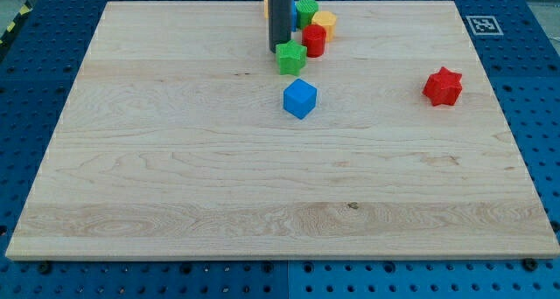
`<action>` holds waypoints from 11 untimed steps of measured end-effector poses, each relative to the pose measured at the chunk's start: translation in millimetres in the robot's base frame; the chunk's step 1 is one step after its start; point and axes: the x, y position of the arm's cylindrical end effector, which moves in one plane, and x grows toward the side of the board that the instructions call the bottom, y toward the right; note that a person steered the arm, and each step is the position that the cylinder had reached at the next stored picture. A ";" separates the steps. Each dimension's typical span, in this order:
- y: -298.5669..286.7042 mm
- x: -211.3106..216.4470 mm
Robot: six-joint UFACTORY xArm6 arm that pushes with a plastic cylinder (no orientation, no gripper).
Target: Push the red circle to the right of the green star
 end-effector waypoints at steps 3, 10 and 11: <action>-3.4 -23.6; 87.7 19.6; 121.0 19.8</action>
